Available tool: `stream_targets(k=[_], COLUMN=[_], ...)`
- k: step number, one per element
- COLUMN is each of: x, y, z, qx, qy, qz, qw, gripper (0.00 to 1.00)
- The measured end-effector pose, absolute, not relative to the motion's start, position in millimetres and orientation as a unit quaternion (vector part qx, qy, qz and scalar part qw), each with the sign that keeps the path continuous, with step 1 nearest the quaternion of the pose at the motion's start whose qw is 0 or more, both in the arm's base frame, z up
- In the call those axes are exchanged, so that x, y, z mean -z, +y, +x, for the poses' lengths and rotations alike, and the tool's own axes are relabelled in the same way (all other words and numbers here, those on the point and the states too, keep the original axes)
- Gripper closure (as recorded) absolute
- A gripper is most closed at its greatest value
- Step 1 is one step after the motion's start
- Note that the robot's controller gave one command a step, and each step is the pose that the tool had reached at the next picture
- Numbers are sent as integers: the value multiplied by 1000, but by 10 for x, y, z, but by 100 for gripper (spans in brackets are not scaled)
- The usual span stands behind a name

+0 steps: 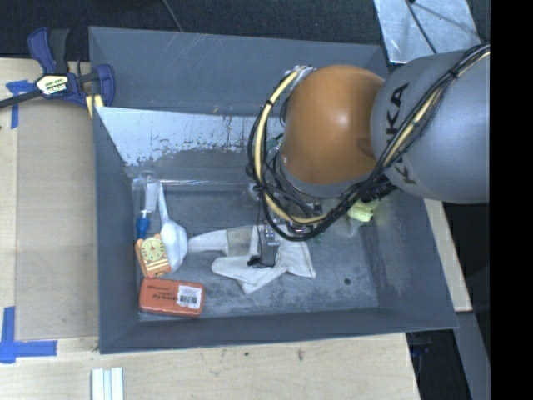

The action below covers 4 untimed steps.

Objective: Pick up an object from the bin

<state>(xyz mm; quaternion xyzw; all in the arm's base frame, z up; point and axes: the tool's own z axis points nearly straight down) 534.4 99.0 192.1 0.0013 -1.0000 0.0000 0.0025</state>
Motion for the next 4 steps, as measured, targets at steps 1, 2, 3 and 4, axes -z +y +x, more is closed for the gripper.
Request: stream_targets(k=[1,2,3,4], x=[-1969,-1368,-675,-712], y=[984,739,484,632], z=[5359,5414,5276,5000], qx=[0,0,1,0], qy=[-1000,-998,-991,-987], qz=[0,60,134,161], qw=[-2,-3,-1,-3], gripper=[0,0,0,0])
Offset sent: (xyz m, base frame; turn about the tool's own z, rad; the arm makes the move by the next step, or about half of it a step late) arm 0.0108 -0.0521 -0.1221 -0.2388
